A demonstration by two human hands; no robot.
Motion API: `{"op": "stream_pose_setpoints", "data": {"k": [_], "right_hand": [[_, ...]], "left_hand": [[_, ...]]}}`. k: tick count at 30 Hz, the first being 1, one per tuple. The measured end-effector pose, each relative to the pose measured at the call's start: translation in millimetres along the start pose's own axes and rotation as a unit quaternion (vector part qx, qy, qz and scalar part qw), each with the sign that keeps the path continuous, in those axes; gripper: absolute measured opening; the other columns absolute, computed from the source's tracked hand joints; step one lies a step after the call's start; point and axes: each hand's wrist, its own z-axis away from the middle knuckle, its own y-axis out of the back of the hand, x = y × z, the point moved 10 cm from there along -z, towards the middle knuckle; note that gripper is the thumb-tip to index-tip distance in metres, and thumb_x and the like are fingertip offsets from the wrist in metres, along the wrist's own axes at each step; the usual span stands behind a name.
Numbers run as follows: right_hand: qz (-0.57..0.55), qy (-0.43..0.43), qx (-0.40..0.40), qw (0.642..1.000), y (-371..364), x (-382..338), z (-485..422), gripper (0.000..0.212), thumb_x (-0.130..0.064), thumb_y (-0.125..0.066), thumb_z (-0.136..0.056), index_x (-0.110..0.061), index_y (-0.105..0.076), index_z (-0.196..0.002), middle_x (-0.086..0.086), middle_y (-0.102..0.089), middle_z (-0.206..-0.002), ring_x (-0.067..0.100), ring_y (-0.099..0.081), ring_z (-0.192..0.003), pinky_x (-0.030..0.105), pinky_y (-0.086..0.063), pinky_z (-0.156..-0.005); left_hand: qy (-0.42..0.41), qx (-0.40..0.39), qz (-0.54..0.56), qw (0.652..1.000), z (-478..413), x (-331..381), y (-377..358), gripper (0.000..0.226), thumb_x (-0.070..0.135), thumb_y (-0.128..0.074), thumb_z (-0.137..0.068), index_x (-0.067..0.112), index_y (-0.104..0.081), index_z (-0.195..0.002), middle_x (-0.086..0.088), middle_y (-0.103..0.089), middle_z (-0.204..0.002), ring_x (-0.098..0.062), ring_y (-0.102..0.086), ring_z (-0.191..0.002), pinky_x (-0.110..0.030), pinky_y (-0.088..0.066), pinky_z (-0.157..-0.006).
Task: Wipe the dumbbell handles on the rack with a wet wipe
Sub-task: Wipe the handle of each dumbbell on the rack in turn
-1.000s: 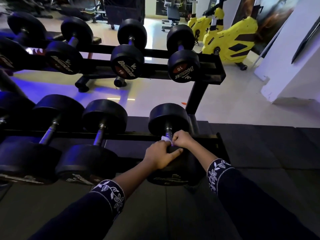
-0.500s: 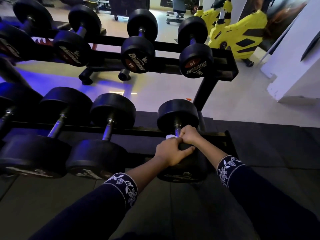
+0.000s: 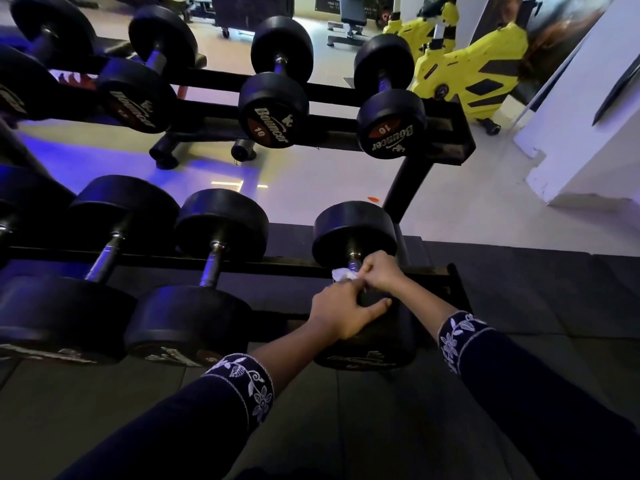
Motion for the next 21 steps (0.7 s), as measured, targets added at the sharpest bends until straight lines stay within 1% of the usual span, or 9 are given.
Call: {"op": "stream_pose_setpoints", "data": {"k": [2, 4, 7, 9, 11, 13, 16, 19, 21], "right_hand": [[-0.02, 0.004, 0.045, 0.999, 12.5, -8.9, -7.0, 0.008, -0.01, -0.074, -0.074, -0.003, -0.072, -0.07, 0.004, -0.066, -0.067, 0.006, -0.059, -0.061, 0.017, -0.046, -0.059], [-0.044, -0.015, 0.082, 0.995, 21.9, -14.3, -13.4, 0.014, -0.015, -0.076, -0.073, -0.002, -0.072, -0.074, 0.007, -0.068, -0.075, 0.015, -0.06, -0.072, 0.022, -0.047, -0.066], [-0.037, -0.025, 0.075, 0.996, 16.1, -14.2, -12.3, 0.011, -0.016, -0.075, -0.074, -0.006, -0.07, -0.073, 0.007, -0.069, -0.079, 0.018, -0.063, -0.077, 0.022, -0.044, -0.066], [-0.017, -0.02, 0.054, 0.998, 8.7, -4.2, -6.0, 0.011, -0.014, -0.076, -0.073, -0.006, -0.07, -0.071, 0.008, -0.071, -0.079, 0.014, -0.064, -0.073, 0.02, -0.048, -0.063], [-0.011, -0.021, 0.03, 0.999, 2.7, 5.9, -0.9, 0.007, -0.011, -0.077, -0.072, -0.005, -0.073, -0.072, 0.007, -0.07, -0.073, 0.004, -0.058, -0.059, 0.011, -0.045, -0.053], [-0.012, -0.021, 0.03, 0.999, 3.2, 5.5, -2.3, 0.005, -0.01, -0.077, -0.071, -0.006, -0.073, -0.071, 0.004, -0.067, -0.065, 0.001, -0.053, -0.054, 0.014, -0.046, -0.057], [-0.048, -0.032, 0.092, 0.994, 16.7, -7.6, -10.0, 0.011, -0.015, -0.077, -0.07, -0.011, -0.069, -0.065, 0.003, -0.065, -0.066, 0.014, -0.061, -0.066, 0.025, -0.051, -0.07], [-0.054, -0.055, 0.106, 0.991, 19.5, -14.9, -12.3, 0.012, -0.017, -0.077, -0.071, -0.009, -0.068, -0.072, 0.007, -0.069, -0.08, 0.019, -0.061, -0.077, 0.023, -0.046, -0.07], [-0.05, -0.051, 0.077, 0.994, 14.2, -12.1, -6.5, 0.016, -0.015, -0.078, -0.071, -0.013, -0.064, -0.064, 0.007, -0.069, -0.079, 0.017, -0.062, -0.076, 0.018, -0.044, -0.067]], "left_hand": [[0.005, 0.003, -0.01, 1.0, -1.2, -1.5, -0.9, 0.053, 0.077, -0.044, -0.081, 0.028, -0.059, -0.093, 0.005, -0.064, -0.098, -0.017, -0.061, -0.089, -0.031, -0.044, -0.066], [0.013, 0.007, -0.009, 1.0, -0.5, -2.8, -1.2, 0.055, 0.079, -0.043, -0.079, 0.026, -0.056, -0.087, 0.005, -0.064, -0.094, -0.018, -0.061, -0.087, -0.032, -0.044, -0.065], [0.012, 0.009, -0.011, 1.0, 0.2, -3.5, 1.3, 0.053, 0.078, -0.044, -0.08, 0.026, -0.054, -0.082, 0.005, -0.063, -0.092, -0.019, -0.06, -0.086, -0.032, -0.043, -0.065], [0.006, 0.009, -0.008, 1.0, 1.1, -1.6, 2.1, 0.052, 0.075, -0.047, -0.081, 0.024, -0.057, -0.086, 0.004, -0.064, -0.095, -0.018, -0.061, -0.089, -0.032, -0.042, -0.065], [0.004, 0.007, -0.002, 1.0, 1.8, -0.3, 2.8, 0.052, 0.074, -0.048, -0.082, 0.027, -0.06, -0.101, 0.004, -0.066, -0.103, -0.018, -0.061, -0.094, -0.032, -0.045, -0.069], [0.001, 0.003, -0.001, 1.0, 1.0, 0.1, 2.8, 0.054, 0.075, -0.046, -0.081, 0.029, -0.061, -0.106, 0.006, -0.066, -0.106, -0.016, -0.062, -0.096, -0.032, -0.048, -0.071], [0.006, 0.002, -0.009, 1.0, 0.7, -0.6, 1.1, 0.055, 0.076, -0.045, -0.08, 0.025, -0.058, -0.093, 0.006, -0.063, -0.098, -0.018, -0.06, -0.09, -0.032, -0.043, -0.066], [0.016, 0.004, -0.008, 1.0, 0.9, -2.8, 2.4, 0.056, 0.076, -0.046, -0.08, 0.022, -0.057, -0.089, 0.004, -0.062, -0.095, -0.019, -0.059, -0.088, -0.032, -0.038, -0.064], [0.011, 0.004, -0.009, 1.0, 1.1, -2.5, 1.8, 0.054, 0.076, -0.046, -0.081, 0.024, -0.056, -0.087, 0.005, -0.063, -0.098, -0.019, -0.06, -0.091, -0.033, -0.041, -0.067]]}}
